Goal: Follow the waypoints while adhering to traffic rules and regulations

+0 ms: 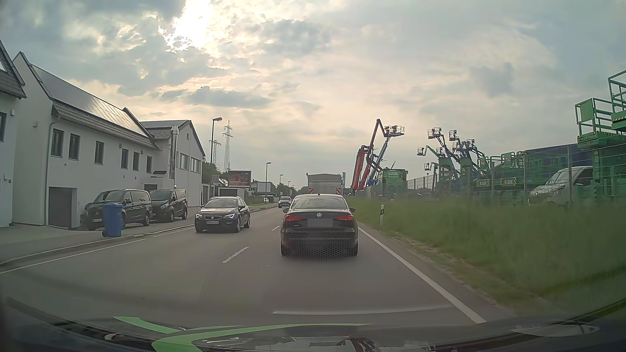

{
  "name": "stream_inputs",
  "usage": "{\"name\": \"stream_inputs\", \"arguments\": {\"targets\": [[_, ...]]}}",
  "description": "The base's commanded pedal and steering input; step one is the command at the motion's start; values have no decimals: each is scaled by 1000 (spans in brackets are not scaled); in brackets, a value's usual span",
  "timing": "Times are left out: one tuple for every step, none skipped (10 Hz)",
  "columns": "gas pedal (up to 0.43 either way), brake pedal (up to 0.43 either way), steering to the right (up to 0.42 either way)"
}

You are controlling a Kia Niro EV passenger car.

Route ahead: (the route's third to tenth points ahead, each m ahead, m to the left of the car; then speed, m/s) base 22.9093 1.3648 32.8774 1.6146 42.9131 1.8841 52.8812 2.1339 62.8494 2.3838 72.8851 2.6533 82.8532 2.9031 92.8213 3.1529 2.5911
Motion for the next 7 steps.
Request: {"name": "stream_inputs", "arguments": {"targets": [[0, 171, -5], [0, 183, -4], [0, 201, -4], [0, 213, -4], [0, 232, -4], [0, 232, -4], [0, 226, -4]]}}
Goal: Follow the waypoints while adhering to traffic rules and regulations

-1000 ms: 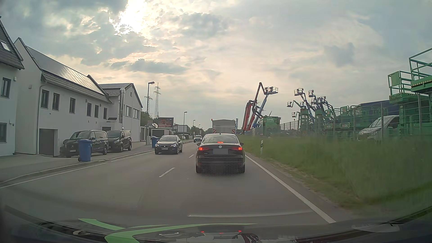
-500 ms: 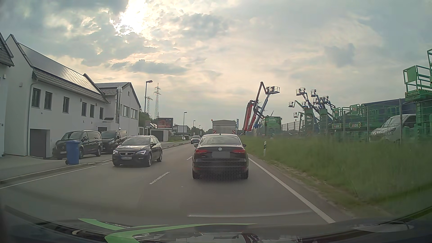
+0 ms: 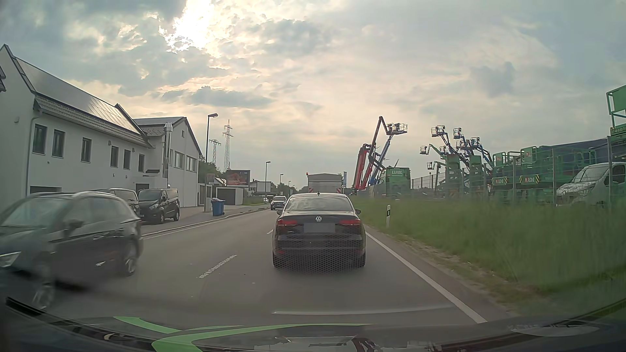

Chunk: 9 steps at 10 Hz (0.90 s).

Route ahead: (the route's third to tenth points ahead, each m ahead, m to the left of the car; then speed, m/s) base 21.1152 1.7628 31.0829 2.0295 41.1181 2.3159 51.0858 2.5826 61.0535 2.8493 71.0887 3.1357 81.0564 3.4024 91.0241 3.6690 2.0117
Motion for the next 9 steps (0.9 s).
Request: {"name": "stream_inputs", "arguments": {"targets": [[0, 226, -4], [0, 226, -4], [0, 213, -4], [0, 201, -4], [0, 159, -3], [0, 146, -3], [0, 146, -3], [0, 152, -3], [0, 116, -3]]}}
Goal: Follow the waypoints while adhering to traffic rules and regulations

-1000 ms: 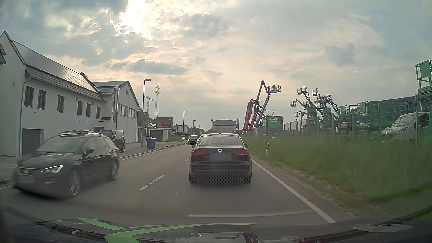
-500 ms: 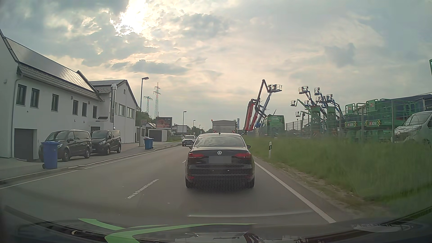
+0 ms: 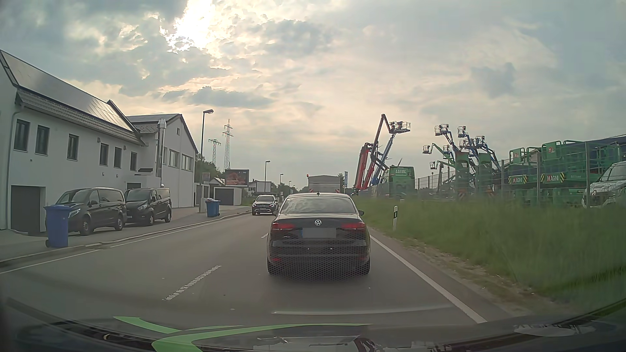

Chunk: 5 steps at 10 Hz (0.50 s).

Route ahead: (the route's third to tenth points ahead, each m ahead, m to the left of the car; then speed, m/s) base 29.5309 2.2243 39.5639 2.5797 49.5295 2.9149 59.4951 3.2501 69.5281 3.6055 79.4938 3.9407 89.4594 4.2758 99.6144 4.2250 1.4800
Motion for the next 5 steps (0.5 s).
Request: {"name": "stream_inputs", "arguments": {"targets": [[0, 0, -3], [0, 0, -3], [0, 0, -3], [0, 0, -2], [138, 0, -3]]}}
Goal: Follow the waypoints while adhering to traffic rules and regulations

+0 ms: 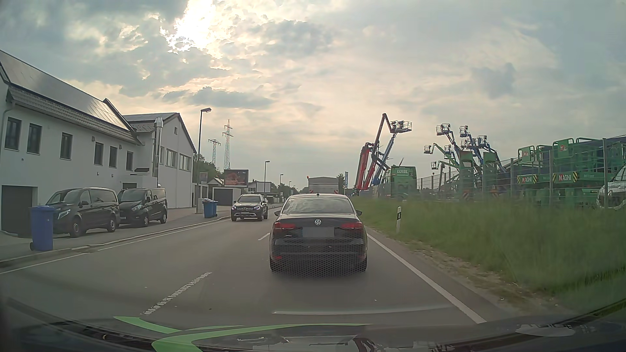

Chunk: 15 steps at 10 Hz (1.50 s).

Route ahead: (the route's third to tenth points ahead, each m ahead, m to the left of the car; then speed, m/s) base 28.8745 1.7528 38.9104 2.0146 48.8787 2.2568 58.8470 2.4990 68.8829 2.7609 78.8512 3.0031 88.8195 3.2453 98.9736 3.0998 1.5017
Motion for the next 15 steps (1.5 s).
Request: {"name": "stream_inputs", "arguments": {"targets": [[189, 0, -3], [197, 0, -2], [197, 0, -2], [197, 0, -2], [197, 0, -2], [197, 0, -2], [197, 0, -2], [197, 0, -2], [197, 0, -2], [197, 0, -2], [197, 0, -2], [197, 0, -2], [197, 0, -2], [197, 0, -2], [197, 0, -2]]}}
